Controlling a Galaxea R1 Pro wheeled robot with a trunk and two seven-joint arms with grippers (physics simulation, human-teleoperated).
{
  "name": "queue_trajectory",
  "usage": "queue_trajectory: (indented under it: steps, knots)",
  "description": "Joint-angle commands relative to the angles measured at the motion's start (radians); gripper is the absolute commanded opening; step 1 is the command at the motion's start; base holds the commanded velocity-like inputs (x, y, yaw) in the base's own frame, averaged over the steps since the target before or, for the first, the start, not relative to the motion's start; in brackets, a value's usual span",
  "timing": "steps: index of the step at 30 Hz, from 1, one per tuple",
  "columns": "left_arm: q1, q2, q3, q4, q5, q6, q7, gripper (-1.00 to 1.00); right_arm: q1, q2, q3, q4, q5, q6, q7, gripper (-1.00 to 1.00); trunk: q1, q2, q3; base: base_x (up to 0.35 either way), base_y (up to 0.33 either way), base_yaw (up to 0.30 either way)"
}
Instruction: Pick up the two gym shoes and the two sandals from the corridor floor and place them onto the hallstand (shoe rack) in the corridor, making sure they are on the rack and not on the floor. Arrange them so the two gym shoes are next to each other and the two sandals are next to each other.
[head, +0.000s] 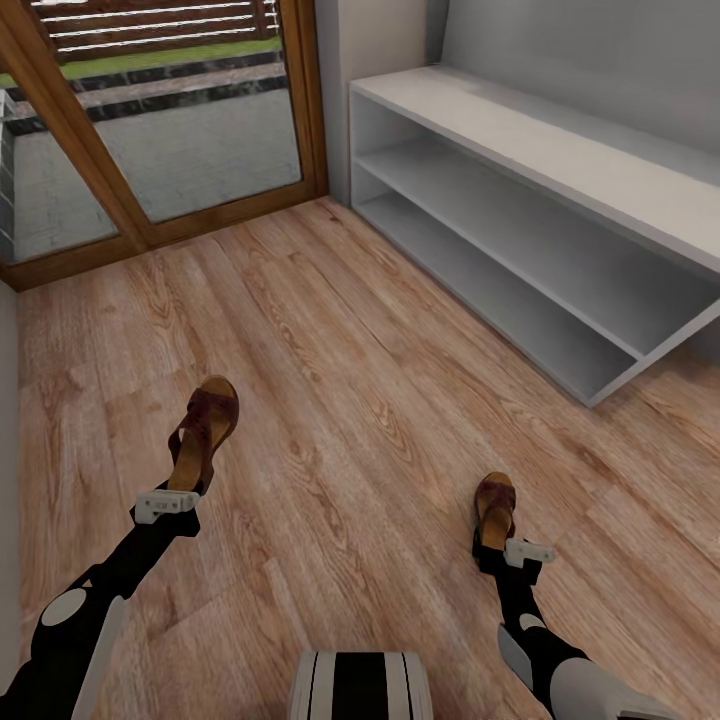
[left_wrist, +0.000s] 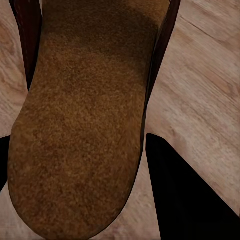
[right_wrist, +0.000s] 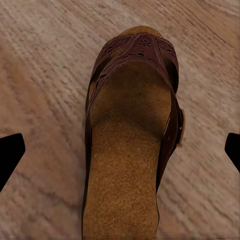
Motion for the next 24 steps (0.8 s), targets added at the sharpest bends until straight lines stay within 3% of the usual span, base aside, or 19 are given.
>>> queue_trajectory:
  steps: [1, 6, 24]
  knots:
    - [0.0, 0.0, 0.0, 0.0, -0.002, -0.001, 0.0, -1.0, 0.0, 0.0, 0.0, 0.0, 0.0, 0.0, 0.0, 1.0, 0.0, 0.0, -0.004, 0.0, 0.0, 0.0]
    - [0.0, 0.0, 0.0, 0.0, -0.002, -0.001, 0.0, -1.0, 0.0, 0.0, 0.0, 0.0, 0.0, -0.001, 0.0, 1.0, 0.003, -0.001, -0.023, 0.0, 0.0, 0.0]
    - [0.0, 0.0, -0.002, -0.004, -0.002, 0.001, 0.003, -1.0, 0.0, 0.0, -0.001, 0.0, -0.001, -0.007, 0.0, 1.0, 0.003, -0.001, -0.023, 0.0, 0.0, 0.0]
